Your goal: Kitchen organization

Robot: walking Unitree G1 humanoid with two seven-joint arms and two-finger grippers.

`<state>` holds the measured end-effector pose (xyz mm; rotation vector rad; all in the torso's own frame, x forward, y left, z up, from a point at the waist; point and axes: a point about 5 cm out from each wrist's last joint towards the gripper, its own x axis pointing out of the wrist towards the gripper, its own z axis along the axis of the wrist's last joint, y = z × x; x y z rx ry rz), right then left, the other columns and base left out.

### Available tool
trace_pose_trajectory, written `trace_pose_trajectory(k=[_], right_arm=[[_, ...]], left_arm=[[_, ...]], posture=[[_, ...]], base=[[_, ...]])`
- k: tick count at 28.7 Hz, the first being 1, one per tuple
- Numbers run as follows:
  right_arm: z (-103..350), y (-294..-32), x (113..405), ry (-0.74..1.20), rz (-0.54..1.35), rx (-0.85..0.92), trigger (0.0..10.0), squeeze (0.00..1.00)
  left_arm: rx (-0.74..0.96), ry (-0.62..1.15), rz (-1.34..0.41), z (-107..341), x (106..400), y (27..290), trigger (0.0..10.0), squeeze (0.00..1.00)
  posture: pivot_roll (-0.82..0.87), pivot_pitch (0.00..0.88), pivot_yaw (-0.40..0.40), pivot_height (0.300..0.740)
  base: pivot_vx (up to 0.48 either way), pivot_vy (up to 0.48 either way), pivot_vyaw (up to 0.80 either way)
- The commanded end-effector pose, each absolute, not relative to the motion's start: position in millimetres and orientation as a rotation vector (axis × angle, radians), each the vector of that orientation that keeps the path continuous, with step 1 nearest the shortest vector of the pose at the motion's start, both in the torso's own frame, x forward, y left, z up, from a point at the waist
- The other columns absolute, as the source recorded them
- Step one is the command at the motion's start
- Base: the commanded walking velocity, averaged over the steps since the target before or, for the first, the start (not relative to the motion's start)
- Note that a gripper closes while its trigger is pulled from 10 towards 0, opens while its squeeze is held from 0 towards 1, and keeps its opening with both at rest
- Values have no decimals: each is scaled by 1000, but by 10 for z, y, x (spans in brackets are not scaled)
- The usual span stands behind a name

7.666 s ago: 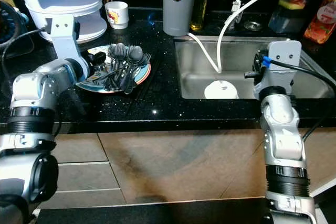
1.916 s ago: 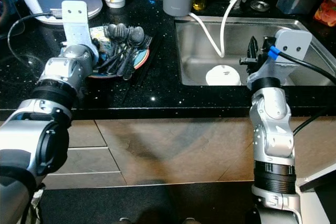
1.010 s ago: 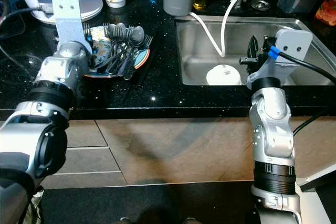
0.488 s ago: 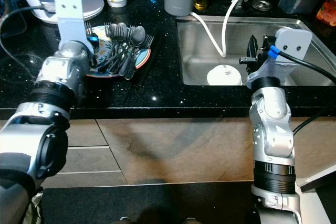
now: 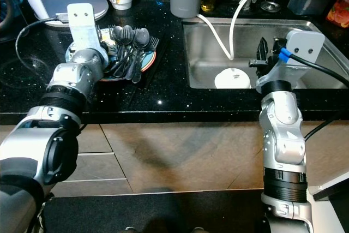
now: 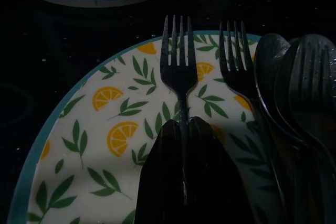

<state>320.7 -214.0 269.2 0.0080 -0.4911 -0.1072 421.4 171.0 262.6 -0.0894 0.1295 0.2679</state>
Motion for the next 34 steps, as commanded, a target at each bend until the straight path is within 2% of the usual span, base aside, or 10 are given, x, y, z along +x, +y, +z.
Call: trace_pose_trajectory(k=[1,6,7,8,9,15,20,24,30,34], right_arm=[[2684,-2164,3204,-491,-118,10,10000,0],[2691,-2162,3207,-492,-117,13,10000,0],[2691,-2164,3205,-493,-118,13,10000,0],[2691,-2164,3205,-493,-118,13,10000,0],[2693,-2167,3203,-493,-120,15,10000,0],[2762,-2186,3194,-511,-104,145,10000,0],[2796,-2155,3195,-520,-54,238,10000,0],[2996,-1859,3075,-571,318,507,10000,0],[3145,-1629,2861,-603,610,617,10000,0],[3149,-1566,2822,-591,672,683,10000,0]], left_arm=[[-54,242,299,2319,4183,1761,0,0],[50,27,326,2742,4200,1778,0,0],[72,-18,334,2825,4193,1782,3647,0],[72,-18,334,2825,4193,1782,3647,0],[80,-67,339,2918,4182,1784,10000,0],[111,-420,145,3484,3997,1603,10000,0],[100,-486,11,3560,3931,1503,10000,0],[42,-550,-561,3548,3594,1096,10000,0],[-2,-553,-975,3414,3171,859,10000,0],[-15,-542,-1058,3359,3084,800,10000,0]], posture=[[138,120,-34,740],[138,123,-36,740],[138,123,-36,740],[138,123,-36,740],[138,123,-36,740],[137,123,-41,740],[137,122,-44,740],[132,119,-47,740],[120,107,-52,740],[120,107,-52,740]], base=[[0,0,0],[0,0,0],[0,0,0],[0,0,0],[0,0,0],[0,0,0],[0,0,0],[0,0,0],[0,0,0],[0,0,0]])
